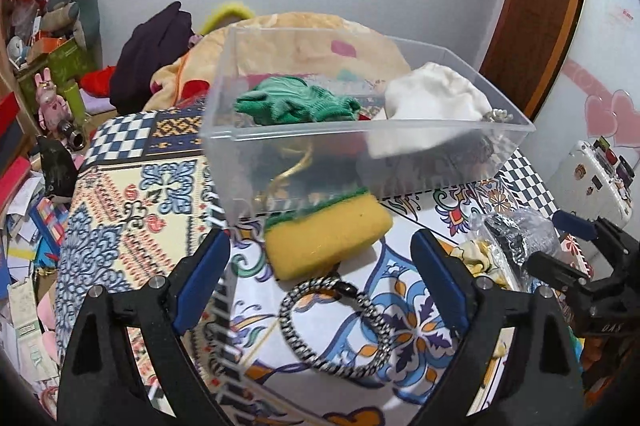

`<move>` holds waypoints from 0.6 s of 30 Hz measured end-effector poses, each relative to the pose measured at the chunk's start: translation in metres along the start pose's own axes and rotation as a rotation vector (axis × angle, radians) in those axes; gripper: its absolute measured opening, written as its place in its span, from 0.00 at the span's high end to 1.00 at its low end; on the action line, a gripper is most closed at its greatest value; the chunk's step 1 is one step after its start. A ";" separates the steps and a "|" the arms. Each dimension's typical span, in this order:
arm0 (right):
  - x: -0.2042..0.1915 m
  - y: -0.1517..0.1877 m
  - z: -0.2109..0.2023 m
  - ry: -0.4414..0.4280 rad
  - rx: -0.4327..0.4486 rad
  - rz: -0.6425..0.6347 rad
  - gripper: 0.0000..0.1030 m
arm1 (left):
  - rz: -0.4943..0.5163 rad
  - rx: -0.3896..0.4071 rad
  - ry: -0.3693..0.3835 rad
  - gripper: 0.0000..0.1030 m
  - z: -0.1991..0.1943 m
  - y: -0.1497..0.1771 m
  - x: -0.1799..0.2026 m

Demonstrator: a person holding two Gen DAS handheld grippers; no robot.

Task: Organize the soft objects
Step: 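Grasp the yellow sponge with the left tool while the right tool grasps the silver foil bag, then place the yellow sponge in the box with the left tool while the right tool drops the foil bag in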

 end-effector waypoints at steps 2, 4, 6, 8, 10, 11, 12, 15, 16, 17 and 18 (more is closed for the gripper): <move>-0.001 0.001 0.003 -0.025 -0.018 -0.002 0.27 | 0.007 0.000 -0.001 0.11 0.003 -0.001 0.004; -0.002 0.003 0.005 -0.034 -0.023 -0.003 0.38 | 0.015 0.002 -0.007 0.19 0.006 -0.002 0.007; -0.004 0.002 0.003 -0.033 -0.019 -0.009 0.42 | 0.020 -0.002 -0.006 0.25 0.009 -0.002 0.009; -0.006 0.003 0.001 -0.033 -0.015 -0.014 0.49 | 0.018 -0.011 0.003 0.31 0.011 -0.002 0.010; -0.006 0.003 -0.001 -0.035 -0.009 -0.013 0.54 | 0.022 -0.018 0.003 0.36 0.013 -0.001 0.011; -0.004 0.003 -0.002 -0.037 -0.007 -0.012 0.56 | 0.024 -0.014 0.000 0.37 0.013 0.000 0.011; -0.004 0.003 -0.003 -0.036 -0.004 -0.012 0.58 | 0.024 -0.013 0.001 0.38 0.012 0.000 0.011; -0.001 -0.001 -0.004 -0.035 0.002 -0.007 0.61 | 0.023 -0.009 0.011 0.40 0.009 0.000 0.010; -0.001 -0.002 -0.006 -0.033 0.007 -0.005 0.62 | 0.023 -0.003 0.012 0.40 0.006 0.000 0.010; 0.000 -0.004 -0.008 -0.030 0.013 -0.003 0.62 | 0.023 0.002 0.012 0.40 0.004 0.000 0.010; 0.001 -0.005 -0.011 -0.027 0.022 -0.002 0.62 | 0.023 0.010 0.014 0.40 0.000 0.000 0.009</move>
Point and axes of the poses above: each gripper's, at about its wrist camera, not at the fingertips, and z roughly the way its jaws point, x to its right, y to its underside, the point moved 4 cm from there along z, roughly the way its jaws point, and after that the axes turned 5 degrees about -x, right-handed, at the moved point
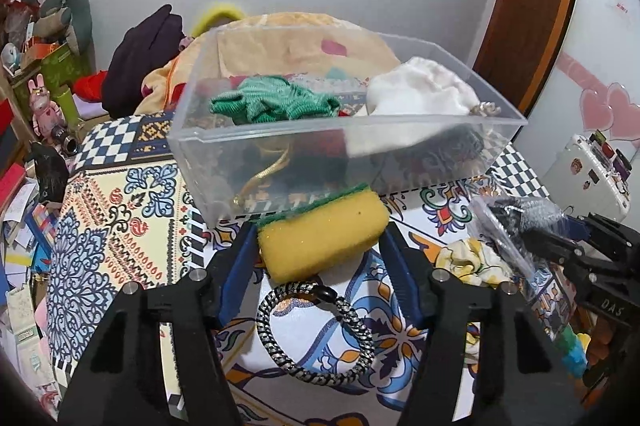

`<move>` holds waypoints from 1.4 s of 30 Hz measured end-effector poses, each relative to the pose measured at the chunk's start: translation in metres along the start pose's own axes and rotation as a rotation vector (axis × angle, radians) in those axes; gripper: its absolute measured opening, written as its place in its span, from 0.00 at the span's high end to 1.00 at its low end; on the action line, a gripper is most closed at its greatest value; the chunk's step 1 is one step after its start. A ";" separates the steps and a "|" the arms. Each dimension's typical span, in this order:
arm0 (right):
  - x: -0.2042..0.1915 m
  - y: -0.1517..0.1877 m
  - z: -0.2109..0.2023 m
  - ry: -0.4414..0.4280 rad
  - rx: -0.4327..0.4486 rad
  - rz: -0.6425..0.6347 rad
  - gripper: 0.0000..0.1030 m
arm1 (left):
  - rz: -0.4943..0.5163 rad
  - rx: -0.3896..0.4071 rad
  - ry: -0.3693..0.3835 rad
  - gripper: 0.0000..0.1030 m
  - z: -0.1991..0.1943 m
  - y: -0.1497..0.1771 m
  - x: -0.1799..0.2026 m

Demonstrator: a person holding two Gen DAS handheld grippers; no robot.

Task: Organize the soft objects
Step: 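Place the yellow sponge in the box with the left tool while the right tool drops the foil bag in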

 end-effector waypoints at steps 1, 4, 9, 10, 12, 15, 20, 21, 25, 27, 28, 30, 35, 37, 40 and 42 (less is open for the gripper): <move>0.000 -0.001 -0.003 0.003 0.008 0.001 0.62 | 0.000 0.005 0.002 0.40 -0.004 0.000 -0.001; 0.003 -0.007 -0.013 0.008 0.040 0.005 0.62 | 0.000 0.031 0.010 0.40 -0.016 -0.001 -0.002; 0.002 -0.017 -0.033 0.015 0.097 0.004 0.62 | 0.007 0.097 0.006 0.40 -0.044 -0.008 0.001; 0.002 -0.019 -0.035 0.015 0.107 0.002 0.62 | 0.008 0.111 0.006 0.40 -0.049 -0.010 0.002; -0.001 -0.025 -0.042 0.014 0.133 -0.005 0.62 | 0.011 0.141 0.011 0.40 -0.061 -0.015 0.003; -0.003 -0.036 -0.051 0.009 0.175 -0.010 0.62 | 0.019 0.188 0.013 0.40 -0.077 -0.026 0.005; -0.011 -0.057 -0.056 -0.002 0.232 -0.023 0.62 | 0.027 0.259 0.011 0.40 -0.098 -0.046 0.007; -0.013 -0.060 -0.056 -0.005 0.241 -0.024 0.62 | 0.026 0.268 0.010 0.40 -0.099 -0.049 0.007; -0.020 -0.077 -0.051 -0.015 0.269 -0.036 0.62 | 0.021 0.303 0.013 0.40 -0.106 -0.062 0.007; -0.021 -0.083 -0.047 -0.023 0.273 -0.035 0.62 | 0.021 0.316 0.013 0.40 -0.107 -0.067 0.007; -0.023 -0.086 -0.044 -0.025 0.274 -0.035 0.62 | 0.021 0.319 0.013 0.40 -0.106 -0.070 0.006; -0.025 -0.091 -0.040 -0.023 0.278 -0.037 0.62 | 0.016 0.318 0.012 0.40 -0.102 -0.075 0.005; -0.026 -0.102 -0.027 -0.024 0.266 -0.034 0.62 | 0.004 0.283 -0.008 0.40 -0.081 -0.083 -0.002; -0.027 -0.104 -0.021 -0.022 0.255 -0.037 0.62 | 0.002 0.262 -0.023 0.40 -0.069 -0.083 -0.004; -0.028 -0.105 -0.011 -0.011 0.236 -0.042 0.62 | -0.004 0.227 -0.030 0.40 -0.053 -0.082 -0.008; -0.027 -0.105 -0.007 -0.007 0.222 -0.042 0.62 | -0.002 0.208 -0.043 0.40 -0.042 -0.082 -0.009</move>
Point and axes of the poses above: each gripper's, at about its wrist camera, not at the fingertips, and z roughly the way its jaws point, x to its right, y to its underside, the point moved 4 cm from there along z, roughly the way its jaws point, and after that the axes turned 5 degrees about -x, right-handed, at the moved point
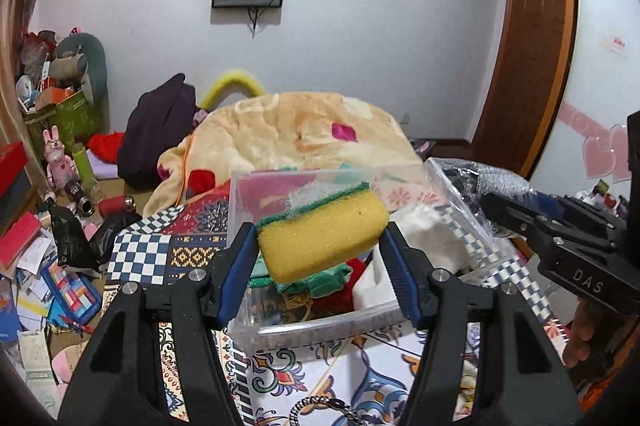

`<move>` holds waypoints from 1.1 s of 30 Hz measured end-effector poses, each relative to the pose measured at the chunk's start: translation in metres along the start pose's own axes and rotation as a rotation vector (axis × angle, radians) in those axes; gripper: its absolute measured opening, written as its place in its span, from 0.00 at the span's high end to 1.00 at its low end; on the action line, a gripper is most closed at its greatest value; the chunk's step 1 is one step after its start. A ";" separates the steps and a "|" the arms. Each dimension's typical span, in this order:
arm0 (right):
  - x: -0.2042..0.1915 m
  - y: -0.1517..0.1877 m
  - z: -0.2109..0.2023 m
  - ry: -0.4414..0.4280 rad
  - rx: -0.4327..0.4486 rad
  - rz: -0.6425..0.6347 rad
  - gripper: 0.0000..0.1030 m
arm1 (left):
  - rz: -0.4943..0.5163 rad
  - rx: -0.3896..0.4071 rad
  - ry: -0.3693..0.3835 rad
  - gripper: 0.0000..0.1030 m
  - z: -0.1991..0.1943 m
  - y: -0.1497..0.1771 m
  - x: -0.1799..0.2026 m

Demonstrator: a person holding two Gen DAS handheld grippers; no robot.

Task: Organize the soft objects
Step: 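Place the yellow sponge in the box with the left tool while the right tool drops the foil bag in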

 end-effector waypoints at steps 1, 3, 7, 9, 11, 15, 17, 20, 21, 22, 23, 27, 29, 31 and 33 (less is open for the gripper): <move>0.000 0.002 0.005 0.002 -0.012 0.000 0.62 | 0.005 -0.011 -0.008 0.40 0.006 0.002 0.000; 0.001 0.003 0.012 0.005 -0.032 -0.002 0.62 | 0.013 -0.028 -0.027 0.40 0.016 0.004 0.000; 0.002 0.011 0.024 0.012 -0.070 -0.008 0.62 | 0.027 -0.059 -0.042 0.40 0.032 0.007 0.002; 0.003 0.014 0.029 0.016 -0.088 -0.009 0.62 | 0.028 -0.072 -0.041 0.40 0.038 0.009 0.002; 0.003 0.016 0.033 0.021 -0.101 -0.012 0.62 | 0.027 -0.084 -0.044 0.40 0.044 0.011 0.003; 0.002 0.018 0.037 0.029 -0.116 -0.022 0.60 | 0.033 -0.097 -0.052 0.40 0.051 0.013 0.005; 0.000 0.018 0.038 0.037 -0.118 -0.028 0.60 | 0.040 -0.100 -0.055 0.39 0.052 0.014 0.006; 0.000 0.019 0.037 0.043 -0.120 -0.033 0.59 | 0.042 -0.109 -0.054 0.32 0.053 0.015 0.006; 0.000 0.019 0.036 0.042 -0.122 -0.031 0.58 | 0.038 -0.112 -0.048 0.30 0.053 0.015 0.007; 0.001 0.019 0.036 0.040 -0.123 -0.028 0.57 | 0.035 -0.112 -0.042 0.29 0.052 0.016 0.007; 0.002 0.019 0.034 0.037 -0.122 -0.025 0.56 | 0.034 -0.113 -0.040 0.29 0.051 0.016 0.007; 0.002 0.018 0.028 0.037 -0.116 -0.026 0.49 | 0.030 -0.108 -0.026 0.26 0.043 0.017 0.007; 0.002 0.016 0.022 0.036 -0.100 -0.023 0.45 | 0.026 -0.098 -0.016 0.26 0.036 0.016 0.007; 0.002 0.014 0.014 0.034 -0.077 -0.020 0.37 | 0.025 -0.083 -0.005 0.25 0.027 0.013 0.007; 0.001 0.011 0.004 0.036 -0.052 -0.025 0.35 | 0.027 -0.058 0.004 0.22 0.015 0.010 0.008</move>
Point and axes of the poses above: each gripper's, at about its wrist camera, not at the fingertips, and z roughly the way its jaws point, x to its right, y to its underside, the point moved 4 cm from there along z, roughly the way its jaws point, and after that the axes turned 5 degrees about -x, right-handed, at the moved point
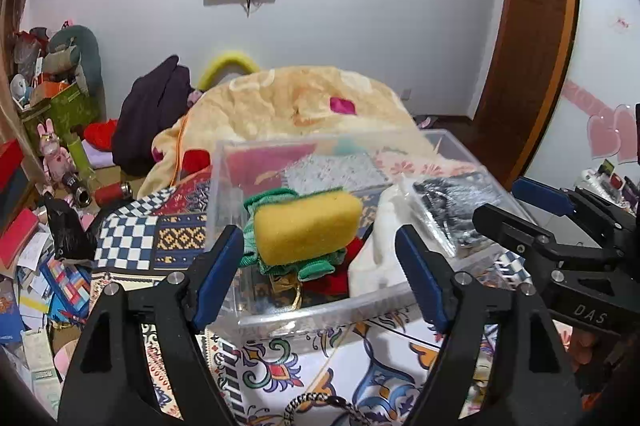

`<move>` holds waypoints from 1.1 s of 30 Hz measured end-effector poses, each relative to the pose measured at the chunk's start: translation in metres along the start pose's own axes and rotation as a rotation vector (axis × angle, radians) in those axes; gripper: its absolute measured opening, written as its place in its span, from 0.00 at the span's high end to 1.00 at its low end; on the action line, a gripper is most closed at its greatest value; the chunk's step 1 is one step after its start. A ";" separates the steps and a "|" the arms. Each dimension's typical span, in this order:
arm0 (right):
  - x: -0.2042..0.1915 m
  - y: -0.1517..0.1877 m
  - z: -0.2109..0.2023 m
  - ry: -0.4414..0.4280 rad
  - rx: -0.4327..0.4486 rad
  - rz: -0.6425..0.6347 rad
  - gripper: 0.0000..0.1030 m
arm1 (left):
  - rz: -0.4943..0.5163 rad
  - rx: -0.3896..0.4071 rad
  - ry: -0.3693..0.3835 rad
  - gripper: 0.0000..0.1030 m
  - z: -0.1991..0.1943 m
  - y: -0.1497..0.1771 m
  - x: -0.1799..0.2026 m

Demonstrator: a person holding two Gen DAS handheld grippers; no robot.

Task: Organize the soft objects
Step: 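Place the yellow sponge in the box with the left tool while the right tool drops the foil bag in, then grasp the braided bracelet with the left tool while the right tool grasps the floral scrunchie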

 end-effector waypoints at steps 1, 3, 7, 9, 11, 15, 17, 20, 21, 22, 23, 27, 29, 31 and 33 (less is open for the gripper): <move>-0.001 -0.002 -0.006 0.001 0.013 -0.004 0.35 | 0.001 0.013 0.003 0.21 -0.006 -0.001 0.000; -0.003 -0.005 -0.013 -0.004 0.031 -0.008 0.33 | 0.007 0.036 0.011 0.18 -0.018 -0.003 0.002; -0.008 -0.007 -0.034 -0.013 0.080 -0.014 0.24 | 0.022 0.083 0.018 0.13 -0.044 -0.002 0.004; -0.010 -0.005 -0.040 -0.015 0.091 -0.020 0.23 | 0.030 0.096 0.022 0.12 -0.055 0.001 0.005; -0.012 -0.001 -0.044 -0.021 0.096 -0.026 0.22 | 0.039 0.100 0.025 0.11 -0.062 0.005 0.006; -0.016 0.010 -0.044 -0.033 0.079 -0.034 0.22 | 0.046 0.092 0.025 0.07 -0.071 0.017 0.006; -0.017 0.019 -0.039 -0.044 0.051 -0.040 0.22 | 0.045 0.075 0.024 0.07 -0.072 0.027 0.005; -0.021 0.034 -0.031 -0.060 0.004 -0.041 0.22 | 0.039 0.034 0.021 0.06 -0.067 0.043 0.003; -0.024 0.041 -0.029 -0.066 -0.012 -0.039 0.22 | 0.036 0.019 0.020 0.06 -0.066 0.050 0.004; -0.026 0.047 -0.025 -0.070 -0.030 -0.032 0.22 | 0.033 0.003 0.018 0.06 -0.063 0.054 0.002; -0.027 0.053 -0.024 -0.074 -0.043 -0.028 0.22 | 0.030 -0.013 0.018 0.06 -0.061 0.060 0.002; -0.032 0.072 -0.013 -0.092 -0.108 -0.037 0.22 | 0.017 -0.083 0.014 0.06 -0.049 0.084 -0.003; -0.035 0.085 -0.009 -0.093 -0.139 -0.047 0.22 | 0.013 -0.112 0.013 0.06 -0.043 0.095 -0.004; -0.038 0.092 -0.002 -0.101 -0.172 -0.054 0.22 | 0.015 -0.139 0.007 0.06 -0.035 0.102 -0.003; -0.040 0.101 0.000 -0.106 -0.195 -0.057 0.22 | 0.013 -0.156 0.010 0.06 -0.029 0.108 -0.002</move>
Point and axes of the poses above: each gripper's, at about its wrist camera, not at the fingertips, and z roughly the way its jaws point, x to its right, y to its underside, the point moved 4 cm from there along z, roughly the way its jaws point, and after that the axes turned 5 degrees about -x, right-handed, at the moved point
